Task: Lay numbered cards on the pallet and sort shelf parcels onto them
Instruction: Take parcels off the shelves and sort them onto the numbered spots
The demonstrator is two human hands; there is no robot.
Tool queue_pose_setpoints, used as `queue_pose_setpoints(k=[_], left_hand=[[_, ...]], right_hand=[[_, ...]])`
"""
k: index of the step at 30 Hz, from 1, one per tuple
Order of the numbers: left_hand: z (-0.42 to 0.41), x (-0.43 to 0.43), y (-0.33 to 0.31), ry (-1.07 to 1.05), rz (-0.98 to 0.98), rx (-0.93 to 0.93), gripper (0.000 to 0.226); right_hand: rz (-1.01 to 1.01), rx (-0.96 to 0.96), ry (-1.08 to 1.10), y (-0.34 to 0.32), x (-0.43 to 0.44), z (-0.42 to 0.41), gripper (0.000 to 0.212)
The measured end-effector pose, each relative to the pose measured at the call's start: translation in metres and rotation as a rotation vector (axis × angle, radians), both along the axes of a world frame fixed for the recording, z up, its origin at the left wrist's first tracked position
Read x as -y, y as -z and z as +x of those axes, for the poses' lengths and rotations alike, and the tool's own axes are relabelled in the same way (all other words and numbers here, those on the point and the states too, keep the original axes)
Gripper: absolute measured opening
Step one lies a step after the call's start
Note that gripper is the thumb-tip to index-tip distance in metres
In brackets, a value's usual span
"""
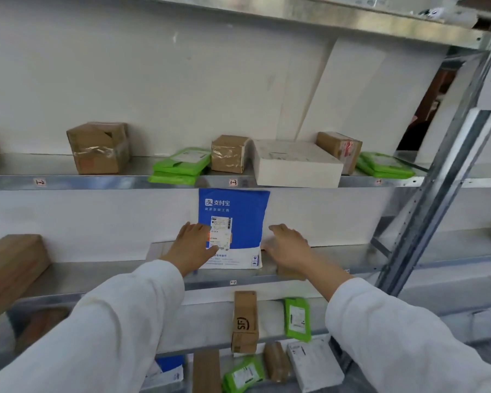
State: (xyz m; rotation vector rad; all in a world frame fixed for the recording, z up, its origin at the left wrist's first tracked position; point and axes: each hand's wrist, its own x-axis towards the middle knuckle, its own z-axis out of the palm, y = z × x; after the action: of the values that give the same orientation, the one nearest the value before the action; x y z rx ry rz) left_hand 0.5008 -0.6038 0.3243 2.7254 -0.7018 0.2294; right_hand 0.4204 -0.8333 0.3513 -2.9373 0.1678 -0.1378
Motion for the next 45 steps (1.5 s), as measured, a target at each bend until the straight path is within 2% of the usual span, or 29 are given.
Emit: queue_pose_setpoints(k=[3, 11, 20, 26, 28, 32, 36, 38, 41, 45], left_hand=[[0.016, 0.007, 0.008, -0.009, -0.023, -0.024, 0.047], [0.072, 0.009, 0.022, -0.146, -0.038, -0.050, 0.058], [0.138, 0.036, 0.050, -0.245, -0.015, -0.073, 0.058], [0.185, 0.043, 0.074, -0.530, 0.087, -0.122, 0.050], [0.195, 0.047, 0.083, -0.568, 0.096, -0.157, 0.050], [0.214, 0.054, 0.095, -0.590, -0.080, -0.248, 0.055], [0.223, 0.054, 0.105, -0.675, -0.365, -0.301, 0.059], [0.225, 0.052, 0.111, -0.654, -0.462, -0.374, 0.050], [0.223, 0.052, 0.123, -0.588, -0.508, -0.470, 0.041], [0.213, 0.064, 0.132, -0.548, -0.572, -0.445, 0.026]], right_hand=[[0.033, -0.032, 0.008, 0.009, 0.015, 0.023, 0.047], [0.101, -0.081, -0.053, 0.032, 0.029, 0.090, 0.060], [0.239, -0.075, -0.115, 0.061, 0.078, 0.168, 0.059], [0.246, -0.179, -0.068, 0.088, 0.114, 0.232, 0.067], [0.334, -0.205, -0.108, 0.101, 0.118, 0.247, 0.069], [0.571, -0.230, -0.131, 0.120, 0.119, 0.266, 0.062], [0.660, -0.232, -0.157, 0.136, 0.119, 0.273, 0.054], [0.698, -0.239, -0.166, 0.142, 0.120, 0.274, 0.051], [0.699, -0.235, -0.174, 0.151, 0.117, 0.274, 0.047], [0.761, -0.220, -0.238, 0.161, 0.106, 0.270, 0.045]])
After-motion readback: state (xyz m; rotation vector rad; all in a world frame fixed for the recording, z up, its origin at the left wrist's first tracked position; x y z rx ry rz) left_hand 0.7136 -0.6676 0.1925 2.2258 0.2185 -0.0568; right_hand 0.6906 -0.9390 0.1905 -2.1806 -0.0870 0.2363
